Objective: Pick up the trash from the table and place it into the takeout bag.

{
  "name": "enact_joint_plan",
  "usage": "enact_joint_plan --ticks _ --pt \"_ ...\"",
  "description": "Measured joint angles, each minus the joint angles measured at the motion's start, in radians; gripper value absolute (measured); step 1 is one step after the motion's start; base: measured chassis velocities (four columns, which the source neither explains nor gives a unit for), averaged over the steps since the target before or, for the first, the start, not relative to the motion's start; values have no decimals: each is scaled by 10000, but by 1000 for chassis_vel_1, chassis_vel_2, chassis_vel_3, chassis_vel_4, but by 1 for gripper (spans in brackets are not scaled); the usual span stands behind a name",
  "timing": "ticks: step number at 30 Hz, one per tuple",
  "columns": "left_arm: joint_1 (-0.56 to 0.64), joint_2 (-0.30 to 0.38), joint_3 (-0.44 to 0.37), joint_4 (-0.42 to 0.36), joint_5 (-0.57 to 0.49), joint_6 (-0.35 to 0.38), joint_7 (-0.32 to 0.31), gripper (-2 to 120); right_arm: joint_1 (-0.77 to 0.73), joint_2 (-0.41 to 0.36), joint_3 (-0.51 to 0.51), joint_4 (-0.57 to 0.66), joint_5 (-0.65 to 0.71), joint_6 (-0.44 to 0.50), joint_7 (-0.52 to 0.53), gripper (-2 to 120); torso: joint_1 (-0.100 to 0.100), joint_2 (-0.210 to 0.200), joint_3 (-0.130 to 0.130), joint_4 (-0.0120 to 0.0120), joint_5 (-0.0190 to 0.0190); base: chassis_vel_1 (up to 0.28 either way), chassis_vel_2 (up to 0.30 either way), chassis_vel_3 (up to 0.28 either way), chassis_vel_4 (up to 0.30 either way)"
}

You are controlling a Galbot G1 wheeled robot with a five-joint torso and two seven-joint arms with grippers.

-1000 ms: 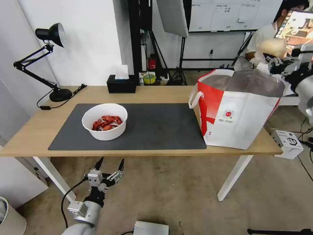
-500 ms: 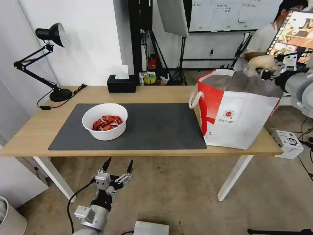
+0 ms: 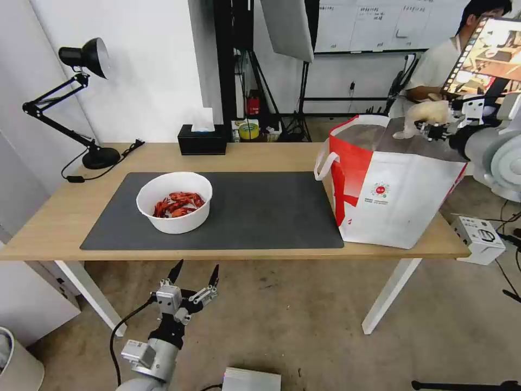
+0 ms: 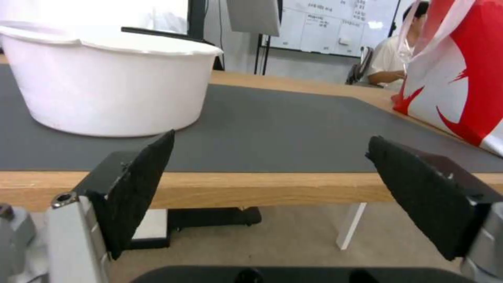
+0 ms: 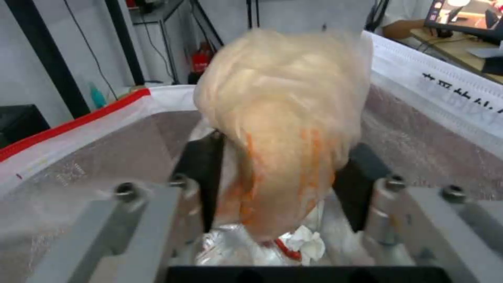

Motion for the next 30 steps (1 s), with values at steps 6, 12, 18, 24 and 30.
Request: enact_joint_plan --ticks 6,12,18,24,30 --pt "-25 35 -79 2 -117 6 0 100 -91 12 106 118 -73 150 -106 76 0 0 0 0 0 0 0 0 0" --pt "12 36 -139 -2 -188 10 -7 100 -266 70 135 199 -871 561 -666 95 0 0 0 0 0 0 0 0 0" --pt "18 37 -197 -37 -208 16 -15 100 -421 114 235 370 -1140 975 -687 100 0 0 0 1 0 0 0 0 0" --pt "15 69 -264 -36 -222 20 -17 100 -964 112 473 983 -2109 2504 -1179 100 -1 1 -1 1 -2 0 0 0 0" --pt "-9 88 -302 20 -224 28 -23 100 -1751 244 572 1774 -2968 3622 -1630 100 -1 1 -1 1 -2 0 0 0 0"
